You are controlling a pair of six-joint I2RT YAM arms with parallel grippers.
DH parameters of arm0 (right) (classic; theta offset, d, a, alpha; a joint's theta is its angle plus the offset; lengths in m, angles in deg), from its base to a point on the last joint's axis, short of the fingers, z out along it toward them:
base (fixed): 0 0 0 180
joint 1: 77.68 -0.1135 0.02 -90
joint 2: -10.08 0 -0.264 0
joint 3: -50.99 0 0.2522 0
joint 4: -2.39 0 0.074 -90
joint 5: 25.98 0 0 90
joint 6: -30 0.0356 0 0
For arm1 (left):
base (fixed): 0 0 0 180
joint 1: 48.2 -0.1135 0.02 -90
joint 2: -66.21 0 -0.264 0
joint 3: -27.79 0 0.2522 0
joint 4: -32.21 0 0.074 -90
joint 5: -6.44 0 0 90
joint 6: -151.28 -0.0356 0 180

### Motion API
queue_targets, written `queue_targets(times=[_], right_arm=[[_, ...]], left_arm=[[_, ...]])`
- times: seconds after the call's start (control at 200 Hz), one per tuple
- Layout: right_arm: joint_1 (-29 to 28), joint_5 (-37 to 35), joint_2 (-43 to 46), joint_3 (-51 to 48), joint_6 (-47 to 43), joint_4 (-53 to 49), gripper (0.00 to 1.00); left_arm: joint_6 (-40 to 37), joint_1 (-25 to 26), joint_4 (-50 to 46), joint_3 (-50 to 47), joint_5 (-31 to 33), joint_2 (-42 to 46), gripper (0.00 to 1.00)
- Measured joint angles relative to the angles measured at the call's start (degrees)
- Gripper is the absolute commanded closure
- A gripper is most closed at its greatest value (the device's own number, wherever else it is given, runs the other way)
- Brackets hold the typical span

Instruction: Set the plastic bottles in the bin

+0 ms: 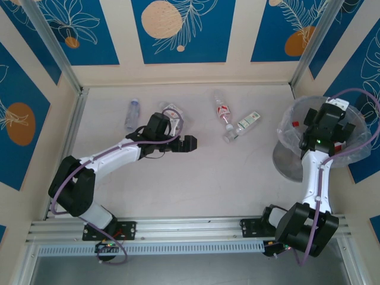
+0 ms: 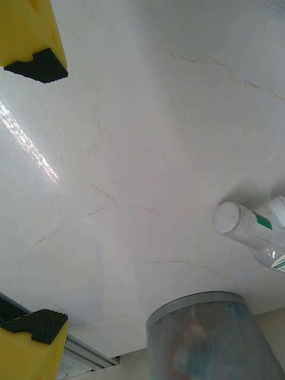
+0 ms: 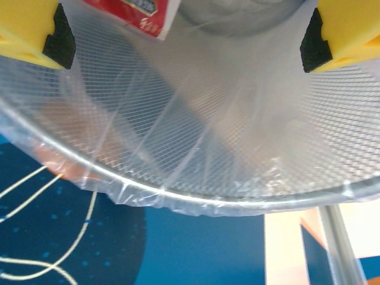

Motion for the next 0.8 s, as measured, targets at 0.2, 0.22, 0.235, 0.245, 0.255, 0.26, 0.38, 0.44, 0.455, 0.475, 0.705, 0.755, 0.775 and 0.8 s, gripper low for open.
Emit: queue_targets(times=[0.2,0.22,0.235,0.245,0.255,0.26,0.38,0.44,0.455,0.475,0.705,0.755,0.775,0.8], right_arm=[[-3.1,2.5,1.7,1.8,3.6,-4.3,0.0],[-3.4,2.6,2.0,2.0,4.1,-4.7,0.01],[-3.6,2.8,2.2,2.1,4.3,-5.1,0.0],[-3.8,3.0,2.4,2.2,4.6,-5.4,0.01],[-3.9,3.2,2.6,2.2,4.9,-5.6,0.01],[-4.0,3.3,2.6,2.3,5.0,-5.7,0.01],[-5.5,7.1,5.2,2.9,8.5,-8.3,0.0],[-6.3,9.6,6.6,3.3,10.5,-9.7,0.0],[-6.5,10.2,6.9,3.4,11.0,-10.1,0.0],[-6.8,11.1,7.3,3.5,11.7,-10.6,0.0],[-13.4,20.0,10.7,4.6,17.7,-13.8,0.0],[-15.4,21.5,10.9,5.0,18.6,-14.4,0.01],[-16.0,22.0,11.0,5.2,18.9,-14.5,0.0],[-17.1,22.9,11.1,5.4,19.4,-14.6,0.0]], left_arm=[[0.0,0.0,-0.2,0.0,3.1,0.2,0.01],[0.0,0.0,-0.2,-0.1,3.5,0.3,0.01],[0.0,0.0,-0.2,-0.1,3.9,0.5,0.01],[0.0,0.0,-0.2,-0.2,4.2,0.5,0.01],[0.0,0.0,-0.2,-0.2,4.5,0.7,0.01],[0.0,0.0,-0.2,-0.2,4.5,0.7,0.01],[0.0,0.0,-0.4,-1.0,8.0,2.2,0.01],[0.2,-0.2,-0.8,-1.3,10.4,3.1,0.01],[0.3,-0.3,-1.0,-1.4,11.1,3.4,0.01],[0.3,-0.4,-1.2,-1.5,11.8,3.6,0.01],[1.1,-2.8,-5.2,-2.0,20.3,7.5,0.01],[1.1,-3.6,-6.2,-2.0,21.9,8.1,0.01],[1.1,-3.9,-6.6,-2.0,22.4,8.3,0.01],[1.1,-4.2,-7.1,-2.0,23.2,8.5,0.01]])
